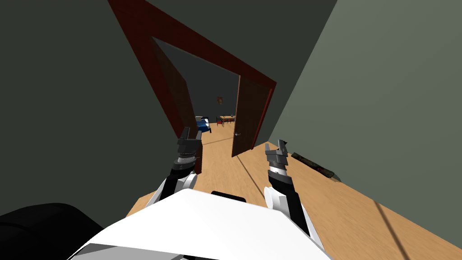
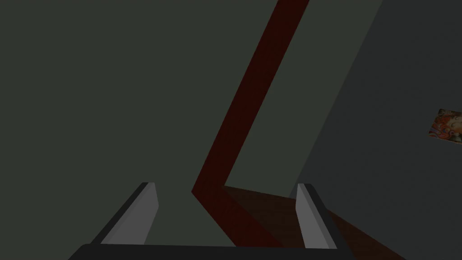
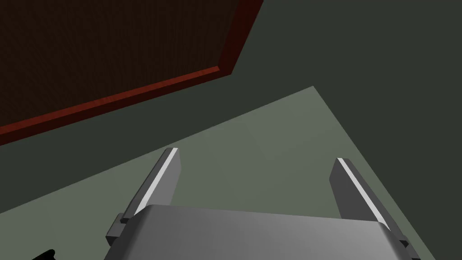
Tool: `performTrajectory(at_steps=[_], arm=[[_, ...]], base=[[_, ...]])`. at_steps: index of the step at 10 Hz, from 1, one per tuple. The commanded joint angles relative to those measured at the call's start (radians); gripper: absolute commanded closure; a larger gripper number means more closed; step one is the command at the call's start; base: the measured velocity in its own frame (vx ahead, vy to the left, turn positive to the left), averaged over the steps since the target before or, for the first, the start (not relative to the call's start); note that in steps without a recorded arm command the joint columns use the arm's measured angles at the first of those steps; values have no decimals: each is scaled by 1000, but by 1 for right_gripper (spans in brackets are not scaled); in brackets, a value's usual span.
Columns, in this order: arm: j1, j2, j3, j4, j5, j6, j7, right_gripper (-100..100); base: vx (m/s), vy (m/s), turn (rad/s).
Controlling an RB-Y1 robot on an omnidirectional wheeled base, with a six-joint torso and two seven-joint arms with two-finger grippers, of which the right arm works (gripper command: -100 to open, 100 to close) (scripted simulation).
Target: Push the door open
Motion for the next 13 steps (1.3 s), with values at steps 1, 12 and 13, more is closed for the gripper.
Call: performTrajectory(at_steps=[1, 12, 13], arm=[[-11, -6, 6, 28, 2, -8, -1, -100], [-103, -43, 61, 272, 21, -75, -13, -100], [-114, -46, 68, 302, 24, -83, -14, -100]], base=[[70, -13, 1], [104, -22, 4], [100, -20, 3]])
